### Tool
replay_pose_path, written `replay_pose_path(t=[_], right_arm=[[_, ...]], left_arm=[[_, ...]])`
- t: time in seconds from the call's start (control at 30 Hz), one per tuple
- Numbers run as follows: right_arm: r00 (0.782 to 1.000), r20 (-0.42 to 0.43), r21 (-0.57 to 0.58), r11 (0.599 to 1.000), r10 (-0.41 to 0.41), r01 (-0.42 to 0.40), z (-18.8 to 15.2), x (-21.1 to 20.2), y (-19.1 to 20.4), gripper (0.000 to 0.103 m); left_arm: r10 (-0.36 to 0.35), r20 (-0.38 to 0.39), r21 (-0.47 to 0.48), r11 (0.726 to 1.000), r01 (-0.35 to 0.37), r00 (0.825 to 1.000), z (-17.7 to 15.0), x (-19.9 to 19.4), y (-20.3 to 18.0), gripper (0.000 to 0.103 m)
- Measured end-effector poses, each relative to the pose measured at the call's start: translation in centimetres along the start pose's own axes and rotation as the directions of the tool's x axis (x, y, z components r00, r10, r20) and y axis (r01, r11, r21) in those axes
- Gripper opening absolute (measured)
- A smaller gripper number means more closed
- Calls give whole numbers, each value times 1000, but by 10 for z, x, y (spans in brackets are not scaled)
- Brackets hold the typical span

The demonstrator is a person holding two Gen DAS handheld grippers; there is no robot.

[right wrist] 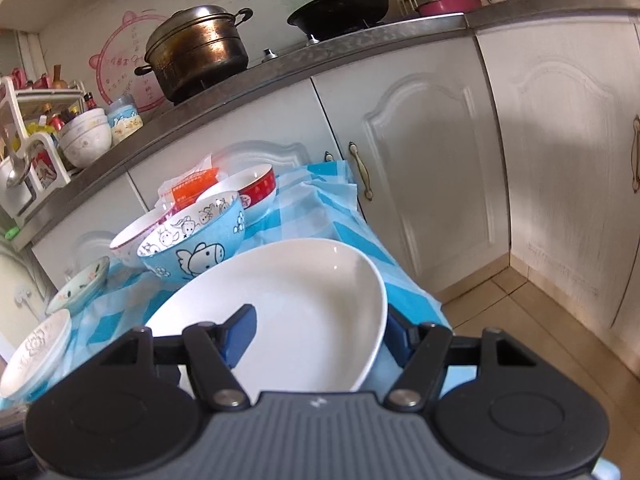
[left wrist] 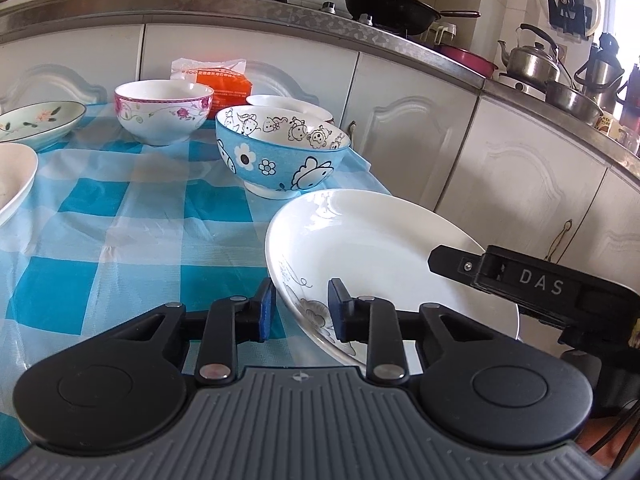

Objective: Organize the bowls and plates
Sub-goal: 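Carry the white plate and lower it onto the cloth, open left gripper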

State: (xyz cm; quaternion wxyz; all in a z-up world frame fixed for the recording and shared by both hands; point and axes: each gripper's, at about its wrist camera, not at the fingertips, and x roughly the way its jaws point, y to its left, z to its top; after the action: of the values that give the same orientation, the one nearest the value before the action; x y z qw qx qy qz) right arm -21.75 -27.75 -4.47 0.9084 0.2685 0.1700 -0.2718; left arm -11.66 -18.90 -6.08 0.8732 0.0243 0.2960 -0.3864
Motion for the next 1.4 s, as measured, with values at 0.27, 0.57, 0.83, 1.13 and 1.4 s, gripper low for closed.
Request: replay_pose_path(t=[0.27,0.57,0.83,1.13,1.4], right_arm=[[1000,-27,-43,999,11,-12,-9,-5,17,68],[996,-71,-122,991,56,-64,-23,-7,47,68],[990,-107,-206,972,92,-113,-38,-11,81,68],[984,-135,-251,957,115,-146,-50,-15,104,67],[982,-148,-280,947,120,-158,-57,-18,118,67]], left_arm=[[27,10,-39,999,-27,1000,0,-9,14,28],[69,42,-66,996,-66,997,-3,-38,39,28],[122,87,-82,990,-115,989,-6,-67,62,28],[156,64,-109,983,-149,986,-18,-80,84,28],[168,49,-117,980,-161,985,-30,-95,97,28]])
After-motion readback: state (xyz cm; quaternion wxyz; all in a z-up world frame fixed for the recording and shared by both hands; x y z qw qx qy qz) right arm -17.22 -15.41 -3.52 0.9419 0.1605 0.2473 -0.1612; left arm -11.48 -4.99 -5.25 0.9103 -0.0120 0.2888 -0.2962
